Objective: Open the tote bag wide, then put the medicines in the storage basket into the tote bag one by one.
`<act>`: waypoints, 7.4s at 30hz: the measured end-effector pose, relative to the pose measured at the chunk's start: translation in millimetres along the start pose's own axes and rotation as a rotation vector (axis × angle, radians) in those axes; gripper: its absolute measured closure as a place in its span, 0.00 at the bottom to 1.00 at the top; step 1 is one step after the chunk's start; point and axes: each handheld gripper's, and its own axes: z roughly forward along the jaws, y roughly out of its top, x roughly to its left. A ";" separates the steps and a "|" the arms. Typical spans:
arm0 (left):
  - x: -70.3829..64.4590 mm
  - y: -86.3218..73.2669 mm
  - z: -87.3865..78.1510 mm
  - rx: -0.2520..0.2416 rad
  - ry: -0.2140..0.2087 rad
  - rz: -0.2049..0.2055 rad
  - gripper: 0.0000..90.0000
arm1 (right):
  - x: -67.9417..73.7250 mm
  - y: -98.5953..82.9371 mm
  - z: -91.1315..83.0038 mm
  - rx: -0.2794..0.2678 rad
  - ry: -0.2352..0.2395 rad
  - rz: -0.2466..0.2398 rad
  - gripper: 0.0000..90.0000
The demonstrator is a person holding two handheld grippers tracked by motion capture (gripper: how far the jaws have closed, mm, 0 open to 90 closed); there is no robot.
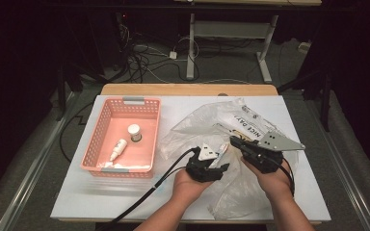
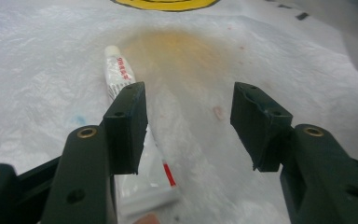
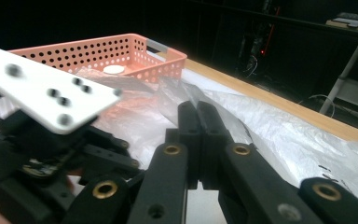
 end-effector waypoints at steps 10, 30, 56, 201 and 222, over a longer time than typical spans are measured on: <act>-2.7 -11.0 -33.7 -0.024 -0.035 -0.010 0.29 | 2.9 -1.1 -0.3 0.011 -0.002 -0.006 1.00; -3.2 -29.3 -98.1 -0.014 -0.032 -0.008 0.00 | 4.3 -1.4 -2.4 0.014 -0.007 -0.008 1.00; 47.5 -46.9 -170.6 -0.091 0.145 -0.075 0.00 | 0.8 -2.7 -6.7 0.009 -0.018 0.002 1.00; 122.8 -15.0 -189.5 0.013 0.317 -0.215 0.54 | 0.6 -3.4 -10.3 0.005 -0.012 -0.002 1.00; 96.6 -51.3 -198.9 -0.093 0.316 -0.220 0.54 | 4.4 -5.9 -6.7 0.027 -0.007 -0.012 1.00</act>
